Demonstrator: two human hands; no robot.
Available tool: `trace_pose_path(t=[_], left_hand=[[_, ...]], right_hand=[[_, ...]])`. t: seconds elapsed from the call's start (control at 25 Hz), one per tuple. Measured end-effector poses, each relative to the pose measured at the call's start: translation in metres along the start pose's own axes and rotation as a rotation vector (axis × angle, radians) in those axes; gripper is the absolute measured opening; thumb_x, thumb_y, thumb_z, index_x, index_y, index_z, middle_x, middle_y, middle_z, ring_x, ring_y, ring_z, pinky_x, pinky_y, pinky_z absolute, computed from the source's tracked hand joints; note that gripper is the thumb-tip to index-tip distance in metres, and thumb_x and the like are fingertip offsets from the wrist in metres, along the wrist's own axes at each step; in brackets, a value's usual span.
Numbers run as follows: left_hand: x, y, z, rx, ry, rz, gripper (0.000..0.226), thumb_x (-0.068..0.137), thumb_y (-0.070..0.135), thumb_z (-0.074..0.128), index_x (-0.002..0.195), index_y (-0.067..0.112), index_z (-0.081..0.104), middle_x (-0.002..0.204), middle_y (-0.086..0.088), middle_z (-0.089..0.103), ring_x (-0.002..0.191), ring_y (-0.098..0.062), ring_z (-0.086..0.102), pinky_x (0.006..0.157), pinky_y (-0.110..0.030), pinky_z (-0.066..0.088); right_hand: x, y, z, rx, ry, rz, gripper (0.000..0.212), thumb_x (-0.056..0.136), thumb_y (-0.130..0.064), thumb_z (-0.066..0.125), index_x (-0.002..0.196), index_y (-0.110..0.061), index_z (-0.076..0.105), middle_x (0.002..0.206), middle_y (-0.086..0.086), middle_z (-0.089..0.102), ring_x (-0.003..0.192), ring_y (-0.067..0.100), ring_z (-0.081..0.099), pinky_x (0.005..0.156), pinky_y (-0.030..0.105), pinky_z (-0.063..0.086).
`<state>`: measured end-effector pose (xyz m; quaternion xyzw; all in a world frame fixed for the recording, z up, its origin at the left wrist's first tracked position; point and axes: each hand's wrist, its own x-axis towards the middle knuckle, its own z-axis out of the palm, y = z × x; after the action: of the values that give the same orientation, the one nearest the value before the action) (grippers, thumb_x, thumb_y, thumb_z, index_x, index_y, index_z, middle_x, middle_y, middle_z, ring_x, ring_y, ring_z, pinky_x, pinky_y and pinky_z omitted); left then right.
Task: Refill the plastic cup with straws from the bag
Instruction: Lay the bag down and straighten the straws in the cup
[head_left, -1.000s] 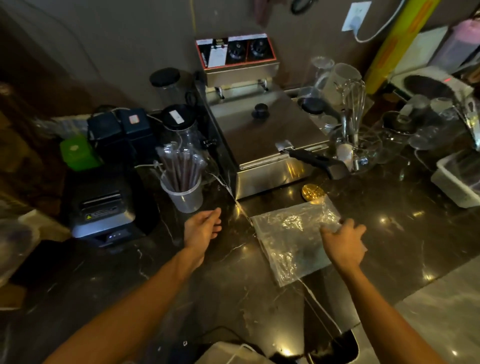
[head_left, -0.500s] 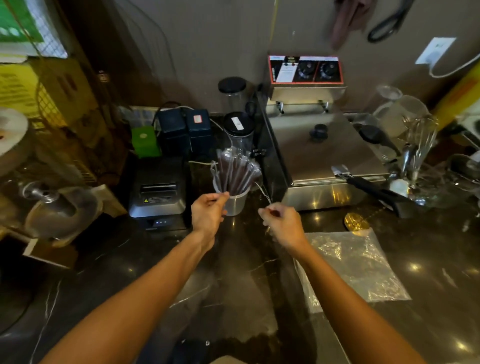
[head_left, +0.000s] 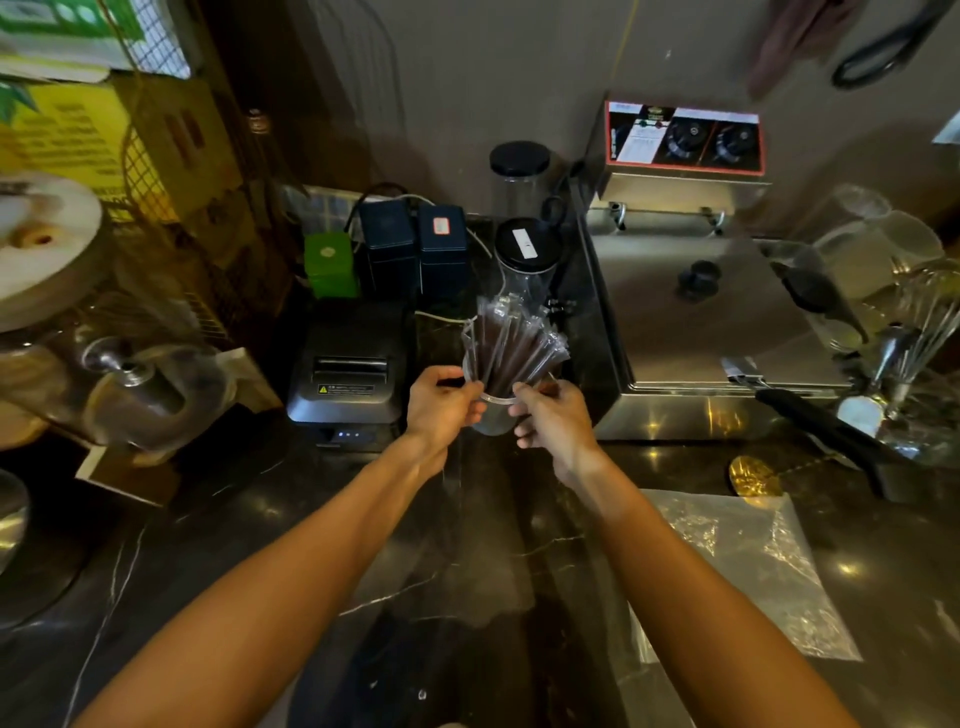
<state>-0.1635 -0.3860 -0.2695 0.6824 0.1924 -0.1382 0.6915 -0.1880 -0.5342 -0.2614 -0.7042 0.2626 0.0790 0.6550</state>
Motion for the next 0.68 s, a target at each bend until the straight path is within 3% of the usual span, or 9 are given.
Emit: trace_pose_path(t=[0.16, 0.36, 0.68], left_hand=[[-0.011, -0.003, -0.003, 0.015, -0.026, -0.011, 0.037, 0.094, 0.008, 0.07, 0.128, 0.007, 0.055, 0.092, -0.014, 0.073, 0.078, -0.021, 0.071, 0.082, -0.037, 0.063], [-0.057, -0.02, -0.012, -0.003, -0.119, -0.018, 0.041, 0.092, 0.005, 0.071, 0.129, 0.012, 0.053, 0.084, -0.014, 0.072, 0.074, -0.022, 0.068, 0.07, -0.03, 0.06], [-0.11, -0.062, -0.02, 0.087, -0.138, -0.011, 0.042, 0.092, 0.01, 0.073, 0.129, 0.012, 0.054, 0.079, -0.009, 0.072, 0.06, -0.011, 0.067, 0.057, -0.023, 0.053]], right_hand=[[-0.007, 0.001, -0.003, -0.058, 0.007, -0.004, 0.006, 0.096, -0.009, 0.061, 0.102, -0.01, 0.063, 0.083, 0.007, 0.063, 0.055, 0.01, 0.053, 0.048, 0.022, 0.049], [-0.04, 0.015, -0.022, -0.148, 0.011, -0.017, 0.018, 0.097, -0.014, 0.063, 0.114, -0.011, 0.062, 0.076, 0.004, 0.064, 0.052, 0.01, 0.053, 0.045, 0.023, 0.047], [-0.099, 0.055, -0.04, -0.139, -0.009, 0.037, 0.034, 0.096, -0.008, 0.064, 0.128, -0.012, 0.052, 0.075, 0.006, 0.064, 0.051, 0.013, 0.05, 0.04, 0.024, 0.041]])
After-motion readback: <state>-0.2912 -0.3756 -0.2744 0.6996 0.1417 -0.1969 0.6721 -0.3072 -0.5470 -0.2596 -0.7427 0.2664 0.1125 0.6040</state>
